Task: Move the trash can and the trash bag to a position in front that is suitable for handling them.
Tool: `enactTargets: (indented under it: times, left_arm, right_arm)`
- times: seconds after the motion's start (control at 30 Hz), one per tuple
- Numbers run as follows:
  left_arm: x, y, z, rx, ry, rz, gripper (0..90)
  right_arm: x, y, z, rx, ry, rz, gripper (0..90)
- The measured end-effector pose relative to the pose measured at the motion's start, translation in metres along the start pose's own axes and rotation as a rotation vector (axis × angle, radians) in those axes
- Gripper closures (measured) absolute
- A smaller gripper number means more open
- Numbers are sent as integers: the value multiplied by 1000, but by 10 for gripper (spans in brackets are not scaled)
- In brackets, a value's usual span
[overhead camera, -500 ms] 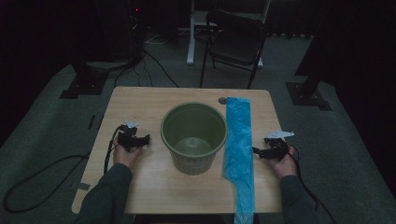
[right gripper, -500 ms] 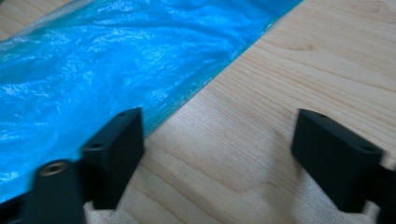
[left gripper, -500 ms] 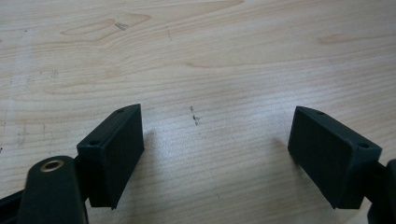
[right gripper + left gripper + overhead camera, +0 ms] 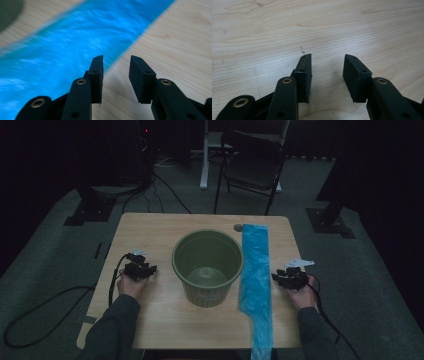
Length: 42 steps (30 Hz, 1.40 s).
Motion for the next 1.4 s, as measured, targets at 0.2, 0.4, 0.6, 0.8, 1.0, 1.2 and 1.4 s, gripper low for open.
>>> enactTargets:
  times: [0.2, 0.4, 0.6, 0.8, 1.0, 1.2, 1.4]
  left_arm:
    - [-13, -33, 13, 66, -51, -91, 604]
    - [-16, -70, 20, 150, -75, -141, 601]
    - [-20, -92, 25, 192, -96, -166, 601]
    - [-24, -91, 25, 168, -101, -203, 612]
    - [-26, -100, 24, 220, -102, -223, 630]
    - [-33, -100, 16, 230, -89, -250, 684]
    - [-42, -97, 5, 257, -77, -245, 687]
  right_arm:
    - [0, 34, 23, -48, -26, 72, 686]
    - [2, 80, 48, -110, -59, 168, 686]
    - [8, 114, 70, -142, -76, 213, 686]
    - [17, 126, 75, -156, -63, 207, 686]
    - [21, 131, 78, -160, -68, 231, 720]
    - [21, 142, 78, -192, -50, 257, 730]
    - [20, 151, 77, -210, -38, 292, 685]
Point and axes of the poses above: each handheld gripper's, and its own axes: x roughly forward along the jaws, z roughly out of its top, y roughly to its left, the point moved 10 cm from there along x, roughly forward along the jaws, and after that the axes turned 5 degrees about y, right-handed, at the moved point
